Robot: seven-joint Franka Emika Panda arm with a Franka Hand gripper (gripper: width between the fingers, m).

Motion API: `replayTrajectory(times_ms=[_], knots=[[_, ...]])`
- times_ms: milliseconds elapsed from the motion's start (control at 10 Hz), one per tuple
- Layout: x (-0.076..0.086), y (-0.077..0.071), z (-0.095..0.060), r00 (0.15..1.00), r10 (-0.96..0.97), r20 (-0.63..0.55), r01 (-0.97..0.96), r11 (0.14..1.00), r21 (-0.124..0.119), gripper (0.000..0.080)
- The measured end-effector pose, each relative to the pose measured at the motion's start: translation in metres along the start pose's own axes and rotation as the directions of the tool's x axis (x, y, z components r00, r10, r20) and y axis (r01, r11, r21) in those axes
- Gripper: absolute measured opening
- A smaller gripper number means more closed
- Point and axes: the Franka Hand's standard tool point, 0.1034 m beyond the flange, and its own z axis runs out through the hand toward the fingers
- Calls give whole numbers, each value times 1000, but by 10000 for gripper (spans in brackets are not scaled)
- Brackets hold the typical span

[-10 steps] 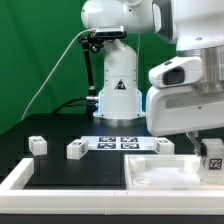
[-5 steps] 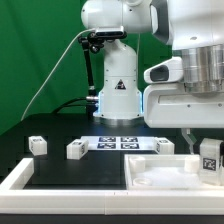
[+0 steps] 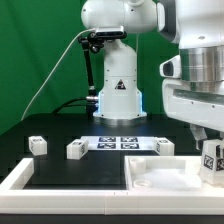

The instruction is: Assemble one leg

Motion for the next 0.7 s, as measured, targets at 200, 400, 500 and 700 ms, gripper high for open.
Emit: replayTrajectory(times_ms=[200, 400, 500, 700], knots=[[-1, 0, 1, 995, 103, 14, -103, 995, 5, 303], [-2, -1, 1, 986, 163, 29, -163, 987, 8, 303], [-2, -1, 1, 993, 117, 30, -118, 993, 13, 379], [0, -2, 1, 999, 13, 35, -14, 999, 30, 617]])
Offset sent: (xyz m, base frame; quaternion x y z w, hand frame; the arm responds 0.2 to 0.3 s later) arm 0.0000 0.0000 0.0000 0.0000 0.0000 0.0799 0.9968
